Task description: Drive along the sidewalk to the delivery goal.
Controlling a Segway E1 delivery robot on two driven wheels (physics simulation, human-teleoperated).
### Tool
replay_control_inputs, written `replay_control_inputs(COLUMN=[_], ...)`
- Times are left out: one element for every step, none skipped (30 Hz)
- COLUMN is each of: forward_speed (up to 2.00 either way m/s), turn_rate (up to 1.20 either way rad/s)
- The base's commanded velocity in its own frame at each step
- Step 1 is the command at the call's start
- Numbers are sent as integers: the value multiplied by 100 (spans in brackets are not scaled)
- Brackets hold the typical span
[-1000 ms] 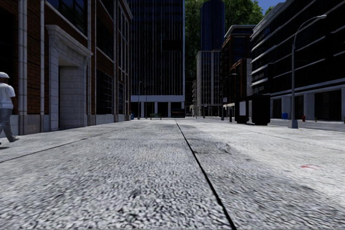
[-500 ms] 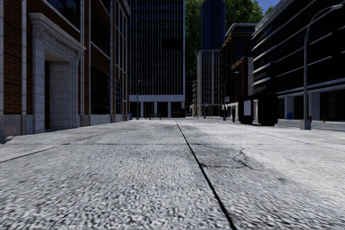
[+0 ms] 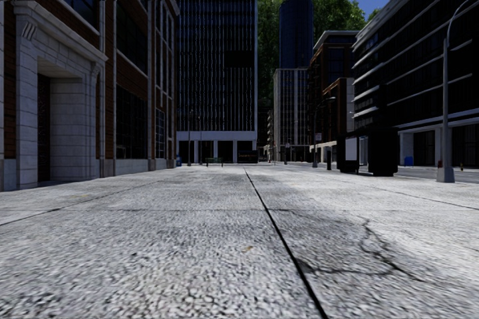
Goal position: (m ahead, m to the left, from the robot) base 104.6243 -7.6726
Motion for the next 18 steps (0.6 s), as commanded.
replay_control_inputs(forward_speed=[200,200,200,200,200,200,200,200,200,200,200,200,200,200,200,200,200,200], turn_rate=[0,0,0,0,0,0,0,0,0,0,0,0,0,0,0,0,0,0])
